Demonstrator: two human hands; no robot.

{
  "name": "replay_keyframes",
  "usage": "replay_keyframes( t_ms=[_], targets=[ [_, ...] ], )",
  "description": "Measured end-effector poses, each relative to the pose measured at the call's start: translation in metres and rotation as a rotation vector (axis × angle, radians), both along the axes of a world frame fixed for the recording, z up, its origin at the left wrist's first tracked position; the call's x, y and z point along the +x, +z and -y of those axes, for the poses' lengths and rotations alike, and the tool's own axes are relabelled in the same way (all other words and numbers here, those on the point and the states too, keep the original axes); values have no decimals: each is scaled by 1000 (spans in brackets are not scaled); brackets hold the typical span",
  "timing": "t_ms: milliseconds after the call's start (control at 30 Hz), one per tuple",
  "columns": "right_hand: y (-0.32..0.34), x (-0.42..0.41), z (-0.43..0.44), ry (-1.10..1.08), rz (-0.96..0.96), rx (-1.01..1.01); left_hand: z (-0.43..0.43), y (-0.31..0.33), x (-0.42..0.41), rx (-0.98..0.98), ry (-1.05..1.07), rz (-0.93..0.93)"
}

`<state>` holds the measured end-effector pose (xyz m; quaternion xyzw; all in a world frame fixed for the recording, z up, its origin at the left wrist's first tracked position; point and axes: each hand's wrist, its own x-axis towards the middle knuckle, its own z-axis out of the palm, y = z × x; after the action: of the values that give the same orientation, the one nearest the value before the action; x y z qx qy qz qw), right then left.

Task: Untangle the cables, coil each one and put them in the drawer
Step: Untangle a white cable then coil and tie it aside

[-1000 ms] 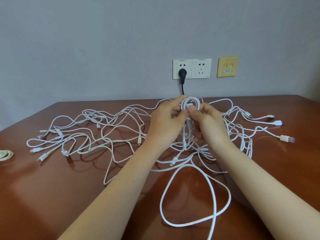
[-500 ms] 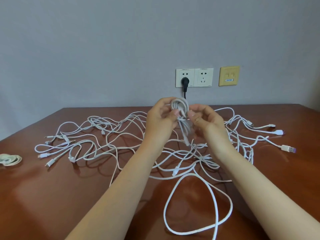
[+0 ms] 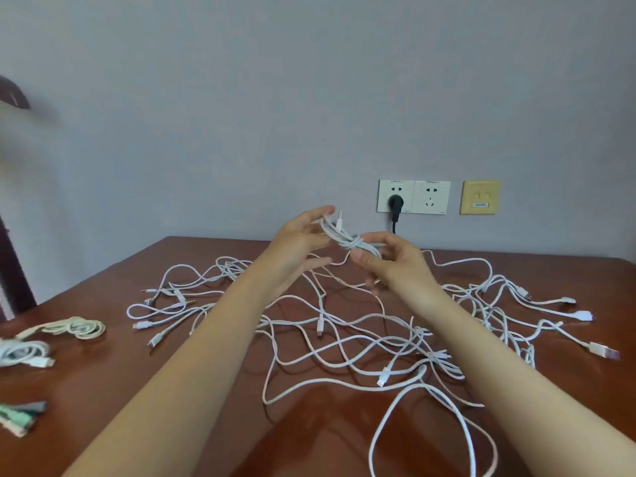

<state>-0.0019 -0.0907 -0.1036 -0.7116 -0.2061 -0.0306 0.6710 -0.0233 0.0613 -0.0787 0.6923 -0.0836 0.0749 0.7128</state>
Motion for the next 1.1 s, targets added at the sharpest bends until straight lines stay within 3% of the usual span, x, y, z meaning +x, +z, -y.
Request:
replay_keyframes(
  t_ms=[100,233,300,600,867,1100],
  targets=[
    [6,8,-20,-21,34,-14,-27,14,-3,367,162,94],
    [14,17,-61,-7,99,-115,-64,21,-1,1035,237,233],
    [19,19,-86,34,104,-153,-82,22,0,1192,274,258],
    [25,16,-184,187,13,-105,-169,29,-24,1299,483,216],
    [-2,-1,-258,316,-30,-154,-237,8,-43,1444,625,53],
    [-34,0,-288,463,71,-488,-275,-26,-49,1597,676,-155]
  ],
)
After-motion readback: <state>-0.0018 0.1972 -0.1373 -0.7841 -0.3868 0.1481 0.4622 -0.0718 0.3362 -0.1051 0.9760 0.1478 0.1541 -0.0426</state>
